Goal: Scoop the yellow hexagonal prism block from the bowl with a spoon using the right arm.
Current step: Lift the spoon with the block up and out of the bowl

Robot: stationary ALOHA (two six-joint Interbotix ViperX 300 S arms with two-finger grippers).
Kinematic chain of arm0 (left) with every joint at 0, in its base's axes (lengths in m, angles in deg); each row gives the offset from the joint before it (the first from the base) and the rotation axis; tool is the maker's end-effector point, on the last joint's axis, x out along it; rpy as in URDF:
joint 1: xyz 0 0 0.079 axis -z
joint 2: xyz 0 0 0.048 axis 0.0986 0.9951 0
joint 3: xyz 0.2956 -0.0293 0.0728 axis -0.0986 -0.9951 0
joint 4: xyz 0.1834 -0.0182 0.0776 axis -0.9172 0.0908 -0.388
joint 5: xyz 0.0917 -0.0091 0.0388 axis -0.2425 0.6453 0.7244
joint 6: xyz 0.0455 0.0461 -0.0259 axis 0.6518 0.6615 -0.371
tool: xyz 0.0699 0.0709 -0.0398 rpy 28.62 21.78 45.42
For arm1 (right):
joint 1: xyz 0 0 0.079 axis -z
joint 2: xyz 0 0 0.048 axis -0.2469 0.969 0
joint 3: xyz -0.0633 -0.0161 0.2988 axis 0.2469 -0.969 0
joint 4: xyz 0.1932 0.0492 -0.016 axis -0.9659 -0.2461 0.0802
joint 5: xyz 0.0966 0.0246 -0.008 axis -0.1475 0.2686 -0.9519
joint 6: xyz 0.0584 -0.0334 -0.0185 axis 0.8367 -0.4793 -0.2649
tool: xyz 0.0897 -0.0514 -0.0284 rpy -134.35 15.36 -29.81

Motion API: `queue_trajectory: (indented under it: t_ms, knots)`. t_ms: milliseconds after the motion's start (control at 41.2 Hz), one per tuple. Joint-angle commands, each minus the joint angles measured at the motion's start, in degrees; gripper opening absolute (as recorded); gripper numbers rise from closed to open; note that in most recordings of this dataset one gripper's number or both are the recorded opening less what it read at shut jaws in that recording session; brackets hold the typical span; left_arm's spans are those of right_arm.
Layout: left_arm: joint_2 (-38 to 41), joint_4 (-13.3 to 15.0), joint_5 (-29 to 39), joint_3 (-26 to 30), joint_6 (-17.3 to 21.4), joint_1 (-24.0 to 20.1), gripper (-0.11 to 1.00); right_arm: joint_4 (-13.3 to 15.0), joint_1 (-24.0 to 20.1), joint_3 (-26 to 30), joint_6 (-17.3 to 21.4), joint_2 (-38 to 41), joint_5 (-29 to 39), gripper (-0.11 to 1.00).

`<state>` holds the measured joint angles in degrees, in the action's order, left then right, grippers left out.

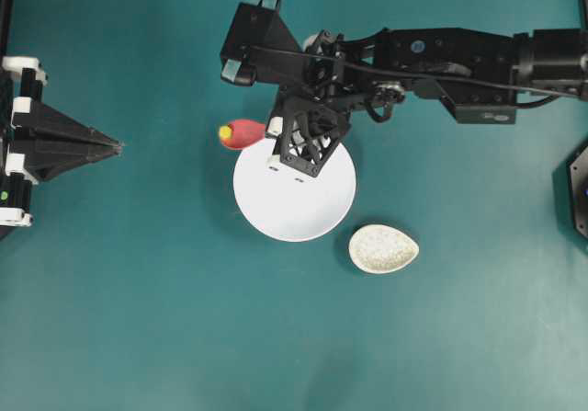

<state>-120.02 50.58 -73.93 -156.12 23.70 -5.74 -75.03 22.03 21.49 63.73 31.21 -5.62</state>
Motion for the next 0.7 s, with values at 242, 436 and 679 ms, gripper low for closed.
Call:
queue_trajectory:
  t_ms: [242, 436, 679]
  knots:
    - [0.5, -0.1, -0.3, 0.5, 0.0, 0.0, 0.01, 0.2, 0.1, -1.1, -0.2, -4.7, -6.5, 0.24]
    - [0.5, -0.1, -0.2, 0.5, 0.0, 0.1, 0.01, 0.8, 0.1, -2.8, -0.3, -6.3, -10.9, 0.24]
    - [0.5, -0.1, -0.2, 0.5, 0.0, 0.0, 0.01, 3.8, 0.0, -7.3, -0.3, -9.3, -21.2, 0.24]
